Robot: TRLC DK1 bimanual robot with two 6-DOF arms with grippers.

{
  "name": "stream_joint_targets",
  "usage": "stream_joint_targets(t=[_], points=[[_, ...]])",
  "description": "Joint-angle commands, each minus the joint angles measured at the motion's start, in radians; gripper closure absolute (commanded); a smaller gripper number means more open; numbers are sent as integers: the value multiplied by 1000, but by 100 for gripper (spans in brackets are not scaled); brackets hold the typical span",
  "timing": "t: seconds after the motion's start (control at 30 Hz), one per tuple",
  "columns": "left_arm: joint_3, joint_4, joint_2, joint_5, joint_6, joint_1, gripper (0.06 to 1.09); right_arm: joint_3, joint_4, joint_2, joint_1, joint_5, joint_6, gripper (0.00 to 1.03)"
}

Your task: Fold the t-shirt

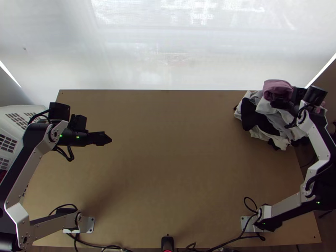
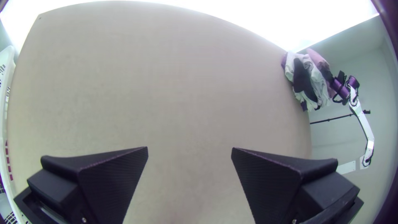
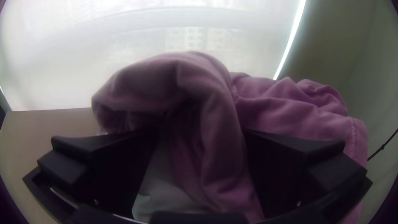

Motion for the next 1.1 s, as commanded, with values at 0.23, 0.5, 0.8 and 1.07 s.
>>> stream_joint_targets(t=[0.23, 0.5, 0.8, 1.07], points=[[-4, 135, -174, -113, -64, -126, 10, -295, 60, -522, 55, 0, 45, 5], [-124, 259, -315, -236, -72, -133, 10, -522, 155, -914, 375, 16, 14, 5], [-366, 405, -532, -379, -72, -134, 10, -743, 106, -1117, 475, 57, 22, 5], [-613, 549, -797, -497, 18, -114, 10, -883, 58, -1316, 553, 134, 23, 5]])
